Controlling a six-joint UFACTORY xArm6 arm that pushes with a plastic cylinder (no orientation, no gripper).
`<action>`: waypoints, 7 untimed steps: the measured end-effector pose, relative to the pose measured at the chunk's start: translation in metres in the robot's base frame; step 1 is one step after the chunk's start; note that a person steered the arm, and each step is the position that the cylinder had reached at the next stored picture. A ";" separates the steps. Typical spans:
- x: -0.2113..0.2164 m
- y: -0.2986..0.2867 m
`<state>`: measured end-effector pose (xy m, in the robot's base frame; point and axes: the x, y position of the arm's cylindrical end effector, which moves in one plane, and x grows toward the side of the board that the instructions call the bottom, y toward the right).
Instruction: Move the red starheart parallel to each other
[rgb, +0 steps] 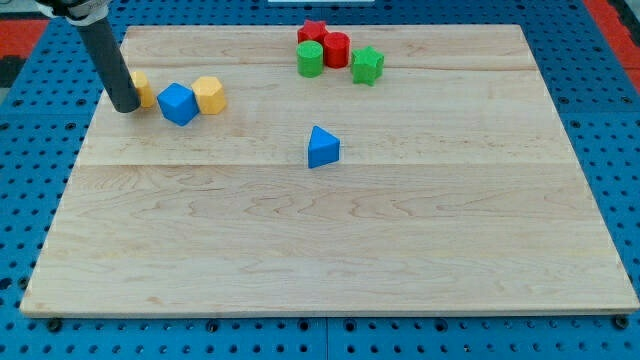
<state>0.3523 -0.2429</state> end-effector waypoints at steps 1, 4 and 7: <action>0.000 0.039; 0.015 -0.040; -0.026 0.121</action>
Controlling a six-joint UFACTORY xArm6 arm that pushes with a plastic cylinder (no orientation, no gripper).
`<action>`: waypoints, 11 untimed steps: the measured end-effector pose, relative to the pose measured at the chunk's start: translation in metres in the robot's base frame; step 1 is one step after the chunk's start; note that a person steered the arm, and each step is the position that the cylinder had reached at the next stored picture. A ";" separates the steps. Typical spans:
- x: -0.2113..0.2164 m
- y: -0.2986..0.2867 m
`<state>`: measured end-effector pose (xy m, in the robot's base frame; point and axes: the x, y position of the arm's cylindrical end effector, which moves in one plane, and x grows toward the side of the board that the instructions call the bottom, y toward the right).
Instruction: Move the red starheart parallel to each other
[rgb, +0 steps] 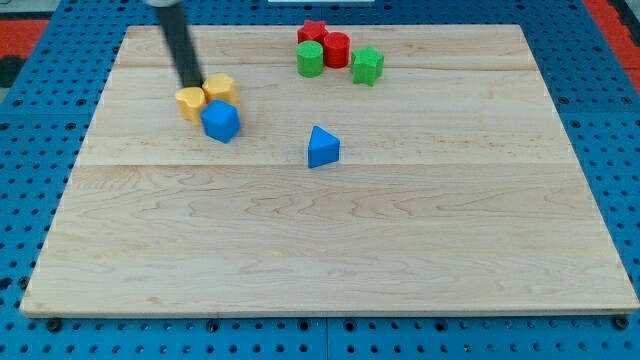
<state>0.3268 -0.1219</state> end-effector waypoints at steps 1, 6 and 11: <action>0.011 0.090; -0.116 0.174; -0.077 -0.013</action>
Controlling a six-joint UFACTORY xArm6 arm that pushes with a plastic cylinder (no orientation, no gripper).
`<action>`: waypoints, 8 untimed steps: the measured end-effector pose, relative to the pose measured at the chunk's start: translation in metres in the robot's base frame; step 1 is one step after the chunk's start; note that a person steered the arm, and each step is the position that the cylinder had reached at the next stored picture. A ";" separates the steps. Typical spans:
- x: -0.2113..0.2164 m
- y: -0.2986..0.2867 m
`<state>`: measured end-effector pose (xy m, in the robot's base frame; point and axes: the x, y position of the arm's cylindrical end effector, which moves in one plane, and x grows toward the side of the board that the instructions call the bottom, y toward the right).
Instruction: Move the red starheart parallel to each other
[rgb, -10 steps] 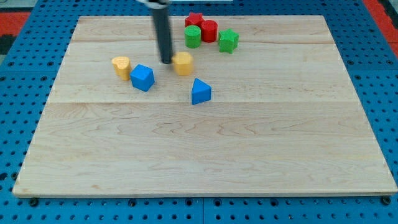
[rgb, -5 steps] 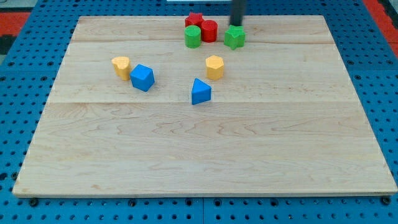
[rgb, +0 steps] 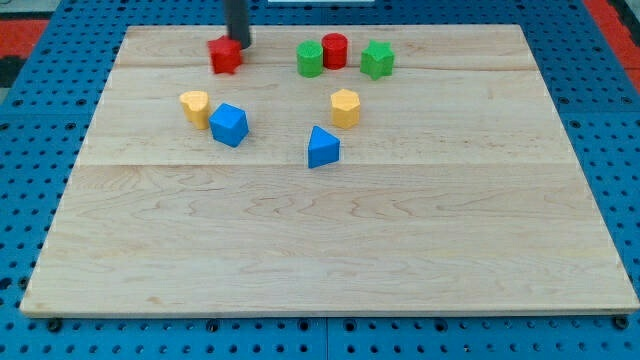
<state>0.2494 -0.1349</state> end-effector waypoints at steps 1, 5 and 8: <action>0.065 -0.044; 0.156 -0.017; 0.098 -0.061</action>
